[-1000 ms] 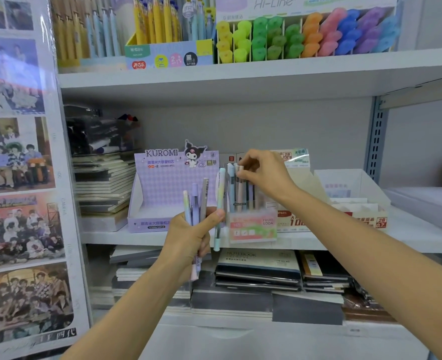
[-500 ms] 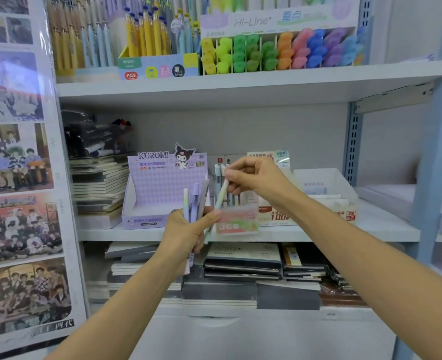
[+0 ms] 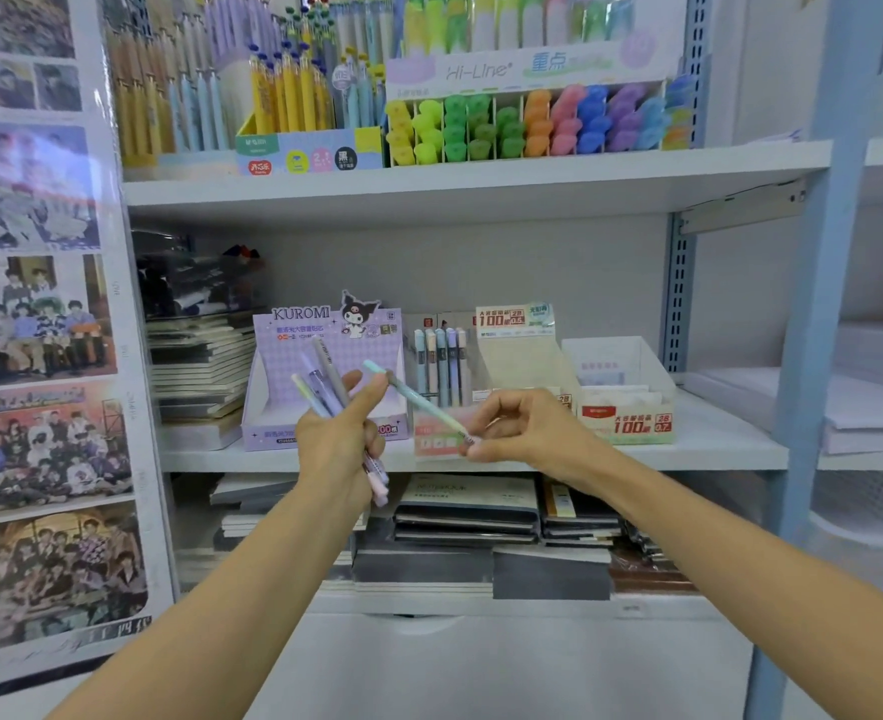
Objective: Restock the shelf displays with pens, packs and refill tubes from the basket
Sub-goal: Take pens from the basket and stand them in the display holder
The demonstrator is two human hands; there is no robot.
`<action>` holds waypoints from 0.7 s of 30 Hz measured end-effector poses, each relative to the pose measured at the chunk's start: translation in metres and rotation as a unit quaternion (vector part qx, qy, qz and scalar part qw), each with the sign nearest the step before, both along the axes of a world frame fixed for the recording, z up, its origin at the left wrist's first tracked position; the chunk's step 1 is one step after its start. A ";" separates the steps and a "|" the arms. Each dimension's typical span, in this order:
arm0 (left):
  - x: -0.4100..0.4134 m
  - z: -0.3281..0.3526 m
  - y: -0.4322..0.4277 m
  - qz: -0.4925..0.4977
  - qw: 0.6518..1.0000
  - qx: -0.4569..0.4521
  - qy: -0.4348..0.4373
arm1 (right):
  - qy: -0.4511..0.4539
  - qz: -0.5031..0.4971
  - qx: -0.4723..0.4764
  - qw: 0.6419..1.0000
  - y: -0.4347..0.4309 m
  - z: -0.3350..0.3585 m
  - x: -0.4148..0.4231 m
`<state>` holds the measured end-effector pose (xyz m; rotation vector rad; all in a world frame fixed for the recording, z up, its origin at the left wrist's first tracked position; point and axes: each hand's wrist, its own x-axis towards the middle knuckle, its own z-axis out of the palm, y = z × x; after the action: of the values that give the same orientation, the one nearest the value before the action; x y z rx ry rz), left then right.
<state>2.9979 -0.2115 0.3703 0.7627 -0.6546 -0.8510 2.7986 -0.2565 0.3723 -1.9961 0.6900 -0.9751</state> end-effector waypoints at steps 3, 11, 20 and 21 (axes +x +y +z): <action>-0.013 0.000 0.005 0.014 0.998 -0.035 -0.050 | -0.009 -0.020 -0.019 1.000 0.005 -0.009 0.007; -0.019 0.010 0.008 -0.019 0.989 -0.055 -0.137 | 0.047 0.037 -0.064 0.996 0.008 0.000 0.008; -0.024 0.002 0.005 -0.124 0.968 -0.054 -0.212 | -0.064 -0.026 -0.130 0.989 -0.004 0.045 0.017; -0.024 0.001 0.004 -0.129 0.967 -0.054 -0.212 | -0.064 -0.026 -0.130 0.989 -0.005 0.045 0.018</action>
<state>2.9739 -0.2071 0.3710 0.7780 -1.1922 -0.8863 2.8165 -0.2614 0.4175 -2.1241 0.5687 -1.2679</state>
